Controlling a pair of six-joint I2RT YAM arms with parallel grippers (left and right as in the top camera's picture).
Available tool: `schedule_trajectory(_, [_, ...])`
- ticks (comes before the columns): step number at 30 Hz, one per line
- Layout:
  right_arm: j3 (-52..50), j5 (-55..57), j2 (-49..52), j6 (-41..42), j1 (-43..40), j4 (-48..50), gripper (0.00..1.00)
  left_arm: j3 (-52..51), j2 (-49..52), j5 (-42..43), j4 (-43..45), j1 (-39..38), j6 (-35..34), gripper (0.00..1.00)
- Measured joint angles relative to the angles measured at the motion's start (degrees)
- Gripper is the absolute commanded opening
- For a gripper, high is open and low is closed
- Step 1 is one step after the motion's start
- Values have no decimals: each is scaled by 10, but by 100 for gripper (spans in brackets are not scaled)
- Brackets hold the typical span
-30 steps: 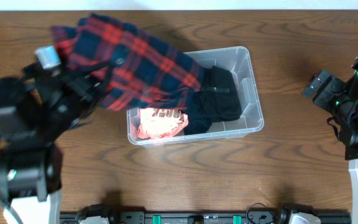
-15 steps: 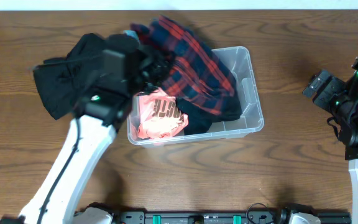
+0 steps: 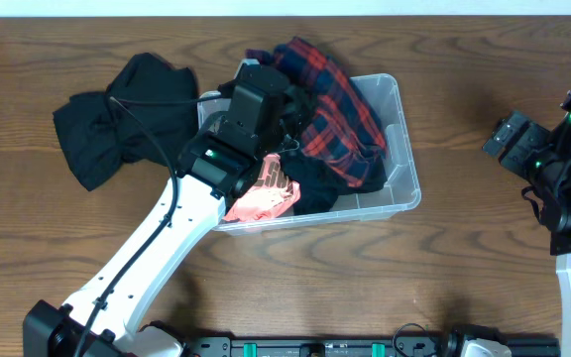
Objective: Pack container
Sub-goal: 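Lift the plaid shirt over and lower it into the bin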
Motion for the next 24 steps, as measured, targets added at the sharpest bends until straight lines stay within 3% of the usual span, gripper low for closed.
schedule_trajectory(7, [0, 0, 0, 0, 0, 0, 99, 0, 0, -104, -168, -1, 3, 7])
schedule_trajectory(8, [0, 0, 0, 0, 0, 0, 99, 0, 0, -118, -186, -1, 3, 13])
schedule_trajectory(10, [0, 0, 0, 0, 0, 0, 99, 0, 0, -143, -213, -1, 9, 45])
schedule_trajectory(14, [0, 0, 0, 0, 0, 0, 99, 0, 0, -173, -227, -1, 51, 67])
schedule_trajectory(17, [0, 0, 0, 0, 0, 0, 99, 0, 0, -185, -232, -1, 103, 72])
schedule_trajectory(24, [0, 0, 0, 0, 0, 0, 99, 0, 0, -200, -251, -2, 223, 72])
